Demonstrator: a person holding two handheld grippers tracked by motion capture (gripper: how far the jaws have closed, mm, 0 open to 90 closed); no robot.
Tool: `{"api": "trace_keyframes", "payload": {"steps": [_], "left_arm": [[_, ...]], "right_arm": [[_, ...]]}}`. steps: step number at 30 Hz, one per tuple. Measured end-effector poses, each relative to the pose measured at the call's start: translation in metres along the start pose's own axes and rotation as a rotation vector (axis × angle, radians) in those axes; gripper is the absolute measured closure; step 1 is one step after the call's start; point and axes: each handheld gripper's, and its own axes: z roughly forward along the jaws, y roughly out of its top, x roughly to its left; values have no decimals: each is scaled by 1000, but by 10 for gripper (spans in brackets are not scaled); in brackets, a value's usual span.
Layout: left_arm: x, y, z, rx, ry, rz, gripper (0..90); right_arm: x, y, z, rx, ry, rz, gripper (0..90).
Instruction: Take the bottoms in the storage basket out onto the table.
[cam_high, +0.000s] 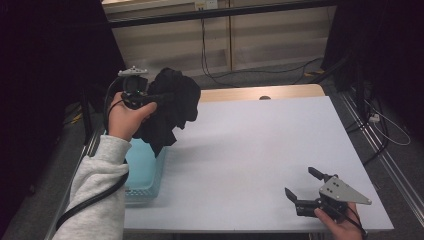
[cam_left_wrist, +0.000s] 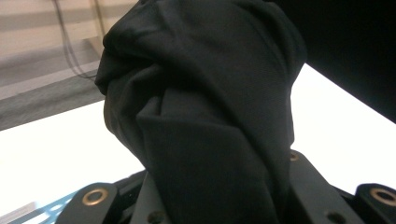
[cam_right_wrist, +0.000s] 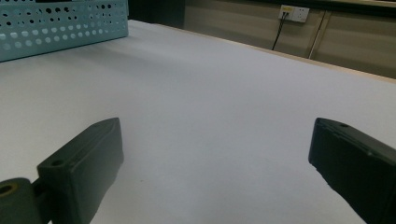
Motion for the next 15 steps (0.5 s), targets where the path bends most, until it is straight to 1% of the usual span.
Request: {"api": "trace_keyframes", "payload": {"steps": [4, 7, 8, 12, 15], "left_arm": [[-13, 4, 7, 4, -27, 22, 742], [-22, 5, 13, 15, -50, 32, 741], [-24, 4, 15, 16, -62, 34, 741], [-35, 1, 24, 29, -84, 46, 741], [-41, -4, 32, 47, -99, 56, 740]], "right_arm": [[0, 0, 0, 0, 1, -1, 23], [0, 0, 0, 0, 4, -1, 23], [0, 0, 0, 0, 4, -1, 23], [0, 0, 0, 0, 3, -1, 23], [0, 0, 0, 2, 3, -1, 23]]}}
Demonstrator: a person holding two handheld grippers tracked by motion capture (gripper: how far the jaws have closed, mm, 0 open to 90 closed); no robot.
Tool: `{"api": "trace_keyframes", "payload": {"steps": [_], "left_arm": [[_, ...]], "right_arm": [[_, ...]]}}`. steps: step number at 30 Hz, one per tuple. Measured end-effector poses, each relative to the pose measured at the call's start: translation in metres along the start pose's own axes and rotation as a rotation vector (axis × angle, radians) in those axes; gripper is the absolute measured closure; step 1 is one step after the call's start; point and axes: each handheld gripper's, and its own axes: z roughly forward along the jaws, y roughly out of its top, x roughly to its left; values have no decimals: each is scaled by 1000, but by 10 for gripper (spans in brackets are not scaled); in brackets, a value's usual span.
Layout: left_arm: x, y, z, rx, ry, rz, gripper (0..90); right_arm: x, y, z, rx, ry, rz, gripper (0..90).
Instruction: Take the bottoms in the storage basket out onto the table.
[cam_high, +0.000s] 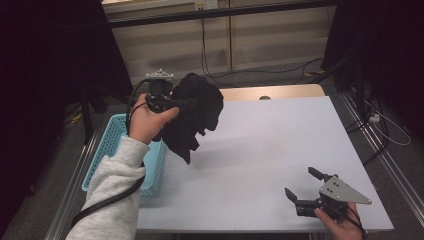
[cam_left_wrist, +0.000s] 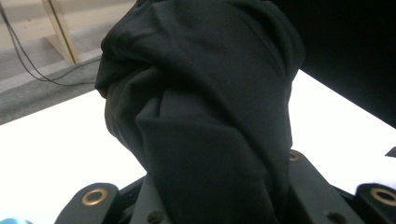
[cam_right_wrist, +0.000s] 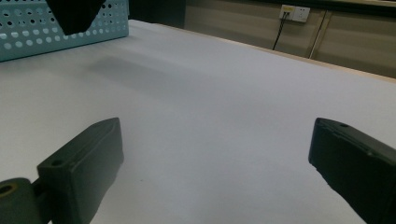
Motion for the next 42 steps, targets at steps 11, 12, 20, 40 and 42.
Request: {"api": "trace_keyframes", "payload": {"steps": [11, 12, 20, 40, 42], "left_arm": [[-20, -35, 41, 113, -53, 48, 737], [-21, -37, 45, 122, -59, 57, 736], [-32, -61, 74, 161, -90, 69, 727], [-64, -92, 123, 176, -179, 119, 458], [-62, -94, 122, 153, -159, 119, 281]], "right_arm": [[0, 0, 0, 0, 1, 0, 23], [0, 0, 0, -1, 1, 2, 23], [1, 0, 1, 0, 8, 0, 23], [1, 0, 1, 6, 12, -9, 27], [2, 1, 2, 10, 16, -13, 29]]}}
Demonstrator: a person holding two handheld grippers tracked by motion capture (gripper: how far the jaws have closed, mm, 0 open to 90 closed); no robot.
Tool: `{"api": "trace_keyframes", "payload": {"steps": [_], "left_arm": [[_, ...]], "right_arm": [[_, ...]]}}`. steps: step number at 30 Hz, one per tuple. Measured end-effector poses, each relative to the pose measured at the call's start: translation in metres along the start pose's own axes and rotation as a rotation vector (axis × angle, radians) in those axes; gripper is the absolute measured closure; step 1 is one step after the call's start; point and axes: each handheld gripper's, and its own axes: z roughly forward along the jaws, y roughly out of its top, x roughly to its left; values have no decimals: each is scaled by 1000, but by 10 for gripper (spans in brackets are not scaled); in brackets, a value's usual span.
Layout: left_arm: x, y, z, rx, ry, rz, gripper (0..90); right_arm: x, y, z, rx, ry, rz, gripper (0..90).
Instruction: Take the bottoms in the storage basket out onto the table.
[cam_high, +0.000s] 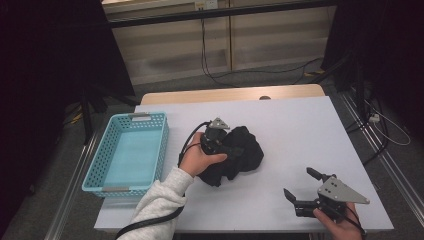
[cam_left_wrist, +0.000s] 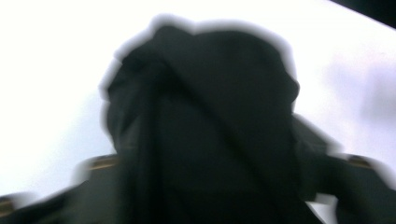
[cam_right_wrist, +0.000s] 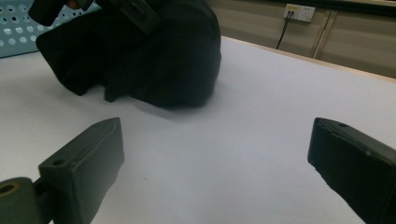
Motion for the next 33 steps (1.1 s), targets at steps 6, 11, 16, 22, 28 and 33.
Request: {"api": "trace_keyframes", "payload": {"steps": [6, 11, 16, 22, 28, 33], "left_arm": [[4, -6, -20, -70, 17, -39, 156], [9, -15, -40, -78, 18, -57, 119], [16, -26, -52, -50, 75, -39, 111], [21, -43, -57, -48, 100, -62, 96], [24, -50, -58, -43, 115, -70, 96], [25, -54, -64, -28, 139, -76, 92]], "right_arm": [[2, 3, 3, 8, -5, -17, 32], [2, 9, 10, 5, 10, -25, 30], [8, 15, 27, 29, 28, -37, 30], [21, 22, 53, 76, 66, -68, 34], [28, 27, 82, 120, 91, -89, 50], [33, 32, 100, 149, 110, -78, 59]]}}
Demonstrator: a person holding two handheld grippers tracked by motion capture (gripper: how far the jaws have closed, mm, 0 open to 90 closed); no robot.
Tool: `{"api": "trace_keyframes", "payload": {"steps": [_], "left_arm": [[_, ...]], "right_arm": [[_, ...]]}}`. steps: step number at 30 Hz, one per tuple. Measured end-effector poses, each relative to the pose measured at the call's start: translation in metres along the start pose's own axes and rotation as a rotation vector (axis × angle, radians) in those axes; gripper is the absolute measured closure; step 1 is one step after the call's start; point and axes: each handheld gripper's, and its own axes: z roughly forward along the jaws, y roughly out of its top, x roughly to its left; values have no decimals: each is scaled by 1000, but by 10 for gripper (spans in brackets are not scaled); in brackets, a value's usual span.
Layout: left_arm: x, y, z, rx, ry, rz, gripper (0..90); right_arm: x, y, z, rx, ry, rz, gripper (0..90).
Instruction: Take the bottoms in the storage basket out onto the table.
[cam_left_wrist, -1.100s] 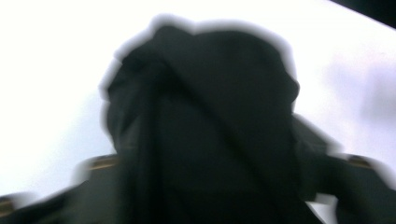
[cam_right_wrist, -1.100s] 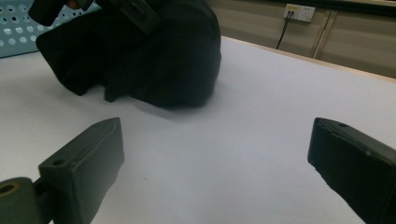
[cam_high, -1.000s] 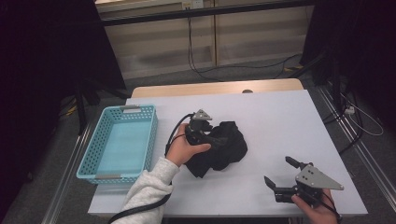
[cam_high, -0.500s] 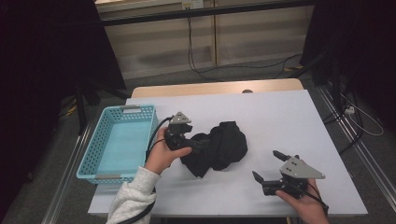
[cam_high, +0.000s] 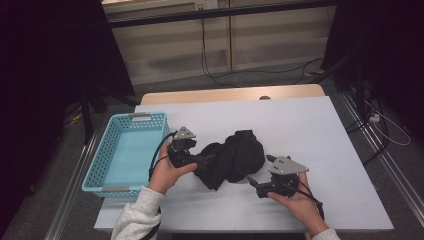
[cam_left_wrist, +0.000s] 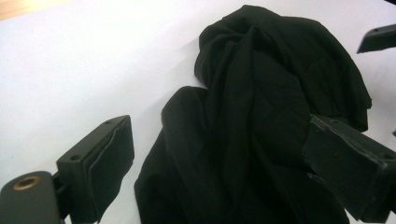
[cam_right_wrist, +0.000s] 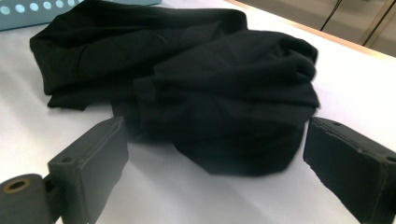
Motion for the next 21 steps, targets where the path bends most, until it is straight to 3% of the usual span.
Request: {"api": "trace_keyframes", "payload": {"steps": [4, 7, 10, 13, 17, 21], "left_arm": [[0, -6, 3, 19, 13, -25, 92], [-2, -8, 6, 24, 8, -17, 92], [-4, -9, 5, 24, 13, -11, 92], [-4, -10, 4, 18, 16, -24, 92], [-4, -12, 6, 31, 5, -21, 92], [-5, -13, 7, 31, 3, -23, 92]], "right_arm": [[0, 8, 10, 5, -7, -1, 89], [0, 12, 15, 7, 1, 13, 98], [0, 15, 23, 51, 43, 22, 120], [2, 17, 30, 73, 43, 14, 163], [1, 20, 39, 109, 25, -3, 370], [-3, 21, 41, 105, 16, 28, 739]]}}
